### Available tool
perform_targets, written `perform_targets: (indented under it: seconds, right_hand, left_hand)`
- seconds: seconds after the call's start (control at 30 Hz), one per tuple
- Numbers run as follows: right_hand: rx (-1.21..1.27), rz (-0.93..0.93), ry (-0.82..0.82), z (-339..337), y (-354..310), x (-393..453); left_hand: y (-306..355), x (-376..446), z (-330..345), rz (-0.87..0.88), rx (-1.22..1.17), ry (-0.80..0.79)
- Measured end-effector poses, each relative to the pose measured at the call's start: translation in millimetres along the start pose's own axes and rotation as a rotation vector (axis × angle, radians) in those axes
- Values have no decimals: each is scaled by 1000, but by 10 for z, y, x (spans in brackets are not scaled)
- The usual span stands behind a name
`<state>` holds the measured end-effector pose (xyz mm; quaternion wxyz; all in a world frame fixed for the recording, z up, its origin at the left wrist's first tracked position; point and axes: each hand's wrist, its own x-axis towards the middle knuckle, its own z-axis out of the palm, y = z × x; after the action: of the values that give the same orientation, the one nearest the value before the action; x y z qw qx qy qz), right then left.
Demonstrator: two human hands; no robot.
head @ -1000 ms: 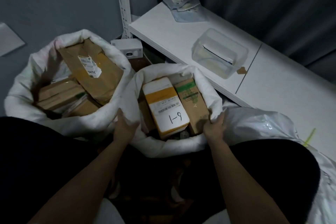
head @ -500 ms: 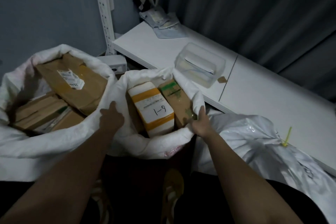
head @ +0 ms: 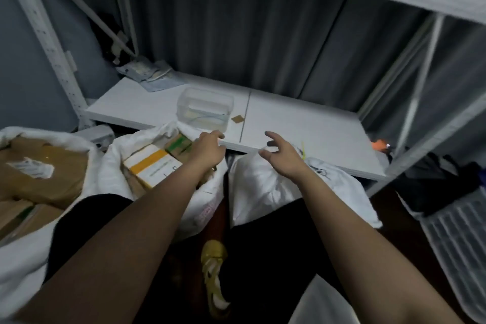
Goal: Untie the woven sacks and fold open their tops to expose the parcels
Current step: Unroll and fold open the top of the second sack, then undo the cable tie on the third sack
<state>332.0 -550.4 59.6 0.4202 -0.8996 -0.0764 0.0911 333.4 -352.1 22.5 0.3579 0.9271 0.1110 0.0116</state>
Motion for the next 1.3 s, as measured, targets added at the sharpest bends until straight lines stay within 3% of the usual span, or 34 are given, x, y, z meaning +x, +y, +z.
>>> perform_targets:
  seconds: [0.13,0.37,0.6,0.73,0.87,0.93,1.03,1.2,1.3]
  right_hand:
    - [32,43,51,-370,41,-254]
    - [-44,123,78,-684,299,-356]
    - [-374,144,79,-734,843,-113]
    - [-582,261,-22,-834,1252,143]
    - [-765,372,-256,-983,1696,674]
    - [-708,429,-377,-1017,1942,916]
    - [-299,428,-471,-928,2243,1110]
    - [-87,268,-251,-606,2398,903]
    - [-50,157,-100,-384,2247,680]
  left_hand:
    - [549,-162,155,128,-127,-100]
    - [810,-295,427,131,-193,-219]
    - [773,-171,779,61,-155,-268]
    - [853,0,1188,22,-172,-312]
    - [979,346,1723,-98,-214,-347]
    - [1051,500,1931,-163,-252,-419]
    - [1092,616,2147,-228,-392,-506]
    - [918,498,2215,-239,-442,-519]
    - [841,391,2124,-209,-270,-414]
